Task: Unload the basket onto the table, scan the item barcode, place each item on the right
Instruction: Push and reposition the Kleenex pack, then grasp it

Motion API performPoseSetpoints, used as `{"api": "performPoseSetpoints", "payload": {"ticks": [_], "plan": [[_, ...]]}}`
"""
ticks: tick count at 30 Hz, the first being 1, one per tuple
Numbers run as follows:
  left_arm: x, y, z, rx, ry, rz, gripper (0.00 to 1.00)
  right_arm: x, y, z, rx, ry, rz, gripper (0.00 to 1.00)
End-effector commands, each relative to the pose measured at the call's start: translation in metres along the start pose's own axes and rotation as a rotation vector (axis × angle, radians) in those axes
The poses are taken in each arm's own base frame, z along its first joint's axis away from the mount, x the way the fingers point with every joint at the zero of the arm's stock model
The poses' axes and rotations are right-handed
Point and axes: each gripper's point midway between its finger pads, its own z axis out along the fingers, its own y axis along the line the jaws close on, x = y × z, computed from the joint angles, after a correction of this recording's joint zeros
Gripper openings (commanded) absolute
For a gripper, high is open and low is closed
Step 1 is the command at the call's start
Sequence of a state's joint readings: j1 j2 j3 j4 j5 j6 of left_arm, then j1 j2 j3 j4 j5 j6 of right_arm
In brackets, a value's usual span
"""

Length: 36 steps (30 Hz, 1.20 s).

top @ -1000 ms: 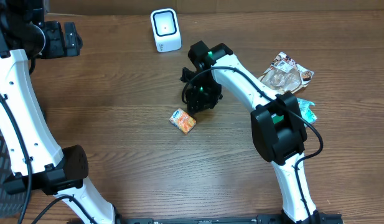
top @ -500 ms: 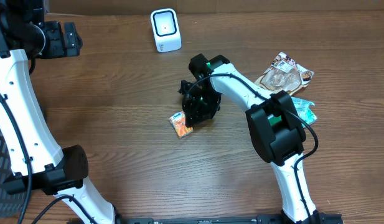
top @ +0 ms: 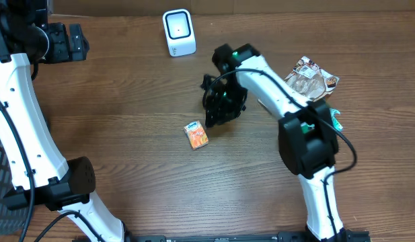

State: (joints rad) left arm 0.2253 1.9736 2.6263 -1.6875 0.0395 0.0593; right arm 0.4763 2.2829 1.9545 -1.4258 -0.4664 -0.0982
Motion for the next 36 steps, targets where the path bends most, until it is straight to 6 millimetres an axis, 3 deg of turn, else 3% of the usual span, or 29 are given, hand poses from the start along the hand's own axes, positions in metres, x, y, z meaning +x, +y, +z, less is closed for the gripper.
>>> {"api": "performPoseSetpoints", "payload": {"ticks": [1, 6, 23, 31, 36], "plan": [[0.0, 0.002, -0.002, -0.008, -0.004, 0.009, 1.0, 0.0, 0.02, -0.047, 0.028, -0.111, 0.003, 0.36], [0.0, 0.002, -0.002, -0.008, -0.004, 0.009, 0.99, 0.002, 0.017, -0.043, 0.042, -0.109, 0.095, 0.36], [0.0, 0.002, -0.002, -0.008, -0.004, 0.009, 1.0, 0.01, 0.02, 0.032, 0.041, -0.062, 0.134, 0.35], [0.0, 0.002, -0.002, -0.008, -0.004, 0.009, 1.0, 0.005, -0.003, 0.063, 0.101, -0.112, 0.178, 0.32], [0.0, 0.002, -0.002, -0.008, -0.004, 0.009, 1.0, 0.003, -0.004, 0.066, 0.093, -0.123, 0.192, 0.27]]}}
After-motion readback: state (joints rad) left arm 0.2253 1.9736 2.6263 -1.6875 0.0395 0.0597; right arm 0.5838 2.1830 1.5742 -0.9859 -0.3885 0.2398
